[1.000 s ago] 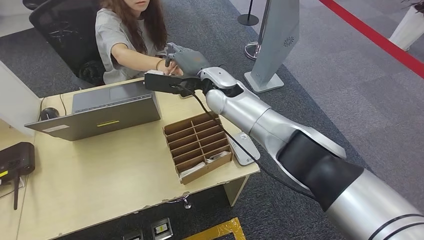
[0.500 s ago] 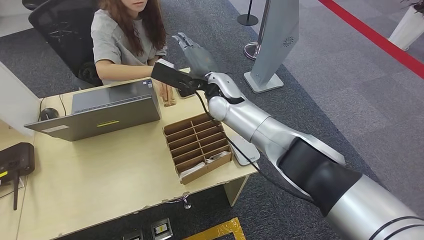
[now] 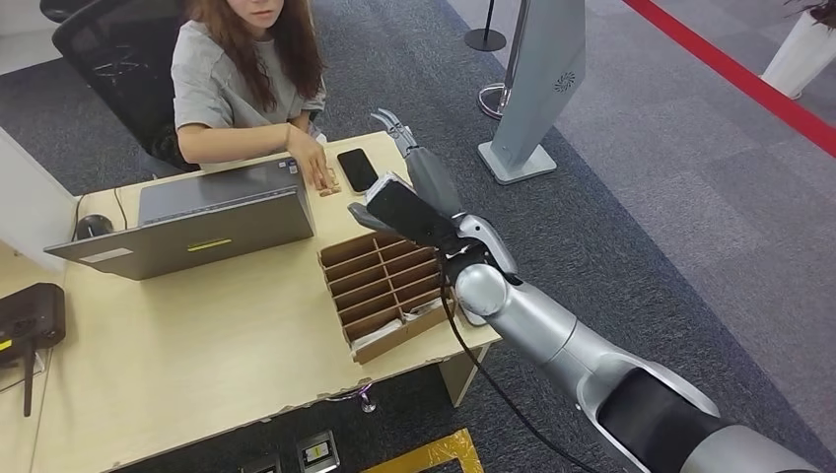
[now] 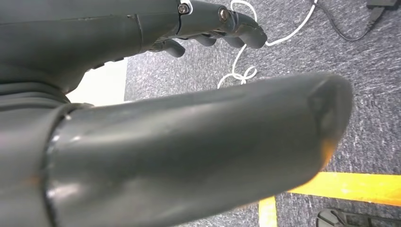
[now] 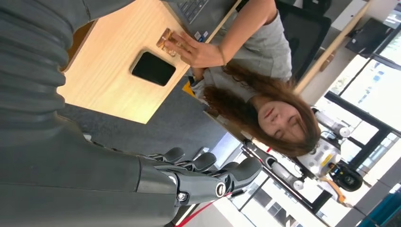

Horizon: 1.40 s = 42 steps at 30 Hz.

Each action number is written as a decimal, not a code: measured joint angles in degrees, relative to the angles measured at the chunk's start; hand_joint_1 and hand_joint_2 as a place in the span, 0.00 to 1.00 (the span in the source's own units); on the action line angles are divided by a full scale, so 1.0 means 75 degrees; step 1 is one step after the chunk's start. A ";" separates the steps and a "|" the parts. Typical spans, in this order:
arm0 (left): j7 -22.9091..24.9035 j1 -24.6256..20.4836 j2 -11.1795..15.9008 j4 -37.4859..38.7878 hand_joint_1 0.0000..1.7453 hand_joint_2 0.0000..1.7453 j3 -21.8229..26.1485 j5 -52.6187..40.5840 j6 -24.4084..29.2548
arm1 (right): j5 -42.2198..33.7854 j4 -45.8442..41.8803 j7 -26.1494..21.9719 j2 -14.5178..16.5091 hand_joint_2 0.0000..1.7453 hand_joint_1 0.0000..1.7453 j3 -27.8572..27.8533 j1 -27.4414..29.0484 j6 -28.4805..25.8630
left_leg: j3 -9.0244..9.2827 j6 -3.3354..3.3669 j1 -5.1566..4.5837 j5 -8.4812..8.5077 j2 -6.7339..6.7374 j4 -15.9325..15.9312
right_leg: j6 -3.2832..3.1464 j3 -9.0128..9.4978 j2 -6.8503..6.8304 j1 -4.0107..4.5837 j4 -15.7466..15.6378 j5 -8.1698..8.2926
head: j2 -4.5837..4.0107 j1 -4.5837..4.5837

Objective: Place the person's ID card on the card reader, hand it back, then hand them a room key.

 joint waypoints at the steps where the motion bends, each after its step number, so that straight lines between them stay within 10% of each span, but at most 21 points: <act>1: -0.0004 0.0003 0.0001 0.0000 0.00 0.00 0.0001 0.0025 0.0001 | -0.0011 -0.0174 -0.0018 -0.0044 1.00 0.00 -0.0098 0.0124 0.0092 | 0.0004 -0.0002 0.0001 -0.0001 0.0006 0.0000 | 0.0000 0.0001 0.0005 0.0000 -0.0001 0.0000 | 0.0000 0.0000; 18: -0.0149 -0.0001 0.0010 0.0000 0.00 0.00 -0.0001 0.0143 -0.0113 | 0.1787 -0.2079 0.0918 -0.0724 1.00 0.00 -0.1198 0.2725 0.2179 | 0.0004 -0.0002 0.0002 -0.0006 0.0009 -0.0002 | -0.0003 0.0005 0.0006 0.0002 -0.0004 -0.0002 | 0.0000 0.0001; 29: -0.0149 -0.0015 0.0021 0.0000 0.00 0.00 -0.0047 0.0159 -0.0123 | 0.3773 -0.2481 0.2265 -0.1085 1.00 0.00 -0.0755 0.2924 0.3653 | 0.0002 -0.0002 0.0002 -0.0006 0.0009 -0.0002 | -0.0003 0.0008 0.0007 0.0001 -0.0003 -0.0002 | 0.0000 0.0001; 42: -0.0149 -0.0024 0.0022 0.0000 0.00 0.00 -0.0130 0.0237 -0.0136 | 0.4051 -0.2508 0.2439 -0.1302 1.00 0.00 -0.0075 0.2851 0.3956 | 0.0000 -0.0002 0.0002 -0.0006 0.0009 -0.0003 | -0.0004 0.0007 0.0007 0.0003 -0.0003 -0.0003 | 0.0000 0.0000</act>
